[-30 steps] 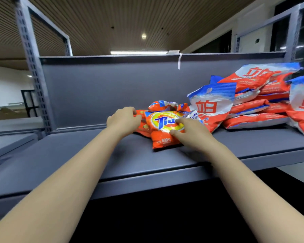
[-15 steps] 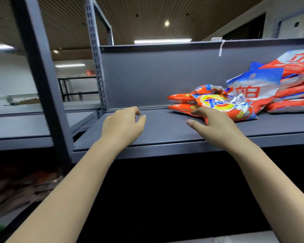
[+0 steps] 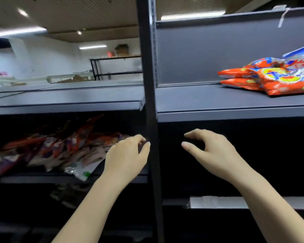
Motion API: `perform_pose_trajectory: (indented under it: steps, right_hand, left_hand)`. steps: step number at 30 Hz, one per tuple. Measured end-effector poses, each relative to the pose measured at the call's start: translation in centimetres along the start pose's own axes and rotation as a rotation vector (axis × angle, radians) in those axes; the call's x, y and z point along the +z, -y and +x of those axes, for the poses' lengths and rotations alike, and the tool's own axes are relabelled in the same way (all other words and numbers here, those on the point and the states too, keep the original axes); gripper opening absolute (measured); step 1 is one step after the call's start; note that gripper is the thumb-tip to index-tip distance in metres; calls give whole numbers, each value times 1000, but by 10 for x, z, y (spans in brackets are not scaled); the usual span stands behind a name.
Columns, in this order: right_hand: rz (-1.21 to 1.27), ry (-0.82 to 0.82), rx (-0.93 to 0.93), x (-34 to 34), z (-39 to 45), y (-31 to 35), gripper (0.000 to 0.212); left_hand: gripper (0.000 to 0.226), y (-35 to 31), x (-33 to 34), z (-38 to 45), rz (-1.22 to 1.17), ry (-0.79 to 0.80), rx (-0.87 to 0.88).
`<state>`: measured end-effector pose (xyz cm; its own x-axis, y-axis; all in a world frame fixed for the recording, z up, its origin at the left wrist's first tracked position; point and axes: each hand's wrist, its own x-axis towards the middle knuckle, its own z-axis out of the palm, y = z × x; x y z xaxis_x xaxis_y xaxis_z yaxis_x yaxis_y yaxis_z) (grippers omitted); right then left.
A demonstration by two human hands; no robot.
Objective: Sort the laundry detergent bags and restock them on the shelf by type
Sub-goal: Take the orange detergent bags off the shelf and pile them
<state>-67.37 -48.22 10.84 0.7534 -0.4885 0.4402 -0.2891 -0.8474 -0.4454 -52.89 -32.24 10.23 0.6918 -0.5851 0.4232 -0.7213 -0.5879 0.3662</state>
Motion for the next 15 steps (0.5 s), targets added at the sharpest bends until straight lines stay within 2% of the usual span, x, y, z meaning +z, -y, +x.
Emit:
perform_pose_trajectory:
  steps: [8, 15]
  right_hand:
    - [31, 248, -39, 96, 6, 65, 36]
    - [28, 376, -17, 171, 52, 89, 42]
  left_hand:
    - [32, 110, -19, -26, 83, 82, -184]
    - [38, 188, -18, -1, 62, 156, -350]
